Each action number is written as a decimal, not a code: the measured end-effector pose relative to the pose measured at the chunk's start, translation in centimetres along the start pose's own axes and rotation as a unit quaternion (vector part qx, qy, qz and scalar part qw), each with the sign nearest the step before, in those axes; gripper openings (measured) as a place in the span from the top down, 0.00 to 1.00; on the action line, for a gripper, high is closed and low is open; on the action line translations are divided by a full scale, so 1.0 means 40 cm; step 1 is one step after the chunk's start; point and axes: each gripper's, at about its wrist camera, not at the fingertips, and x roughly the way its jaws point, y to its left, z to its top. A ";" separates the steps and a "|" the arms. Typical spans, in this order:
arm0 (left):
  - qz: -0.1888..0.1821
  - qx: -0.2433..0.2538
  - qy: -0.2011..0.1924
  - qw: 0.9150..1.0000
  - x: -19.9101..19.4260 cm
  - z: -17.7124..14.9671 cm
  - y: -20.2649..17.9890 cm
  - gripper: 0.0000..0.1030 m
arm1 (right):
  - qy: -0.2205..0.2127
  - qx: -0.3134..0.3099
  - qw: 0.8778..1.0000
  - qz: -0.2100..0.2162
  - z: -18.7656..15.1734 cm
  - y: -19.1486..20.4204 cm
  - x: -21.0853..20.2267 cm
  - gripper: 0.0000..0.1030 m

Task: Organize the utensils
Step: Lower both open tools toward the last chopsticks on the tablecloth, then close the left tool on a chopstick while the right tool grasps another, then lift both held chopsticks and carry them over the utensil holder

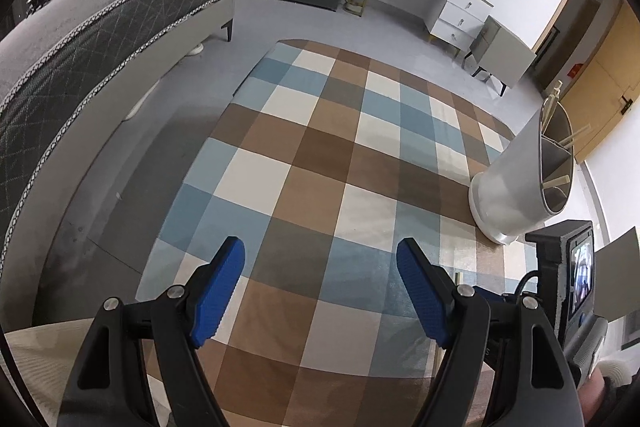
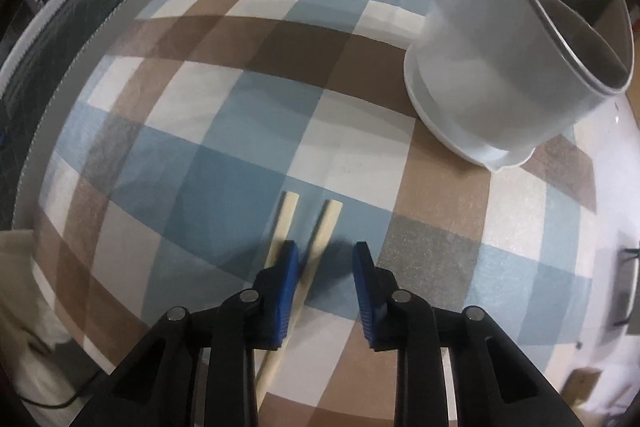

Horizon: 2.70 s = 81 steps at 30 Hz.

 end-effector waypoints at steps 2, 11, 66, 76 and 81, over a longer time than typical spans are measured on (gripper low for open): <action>-0.003 -0.004 0.003 1.000 0.001 0.003 0.003 0.28 | -0.001 -0.001 1.000 0.000 0.009 0.001 -0.003 0.75; 0.009 -0.010 0.015 1.000 0.018 0.007 0.025 0.28 | -0.004 -0.005 1.000 0.005 0.089 0.019 0.012 0.77; -0.039 0.085 0.034 0.995 0.019 -0.017 -0.283 0.98 | -0.355 0.152 0.914 0.124 -0.225 -0.294 -0.419 0.95; -0.085 0.141 -0.018 0.986 -0.076 -0.019 -0.350 0.99 | -0.365 0.147 0.914 0.103 -0.256 -0.265 -0.433 0.95; -0.082 0.150 0.004 0.985 -0.096 -0.015 -0.352 0.99 | -0.374 0.145 0.910 0.101 -0.264 -0.253 -0.446 0.95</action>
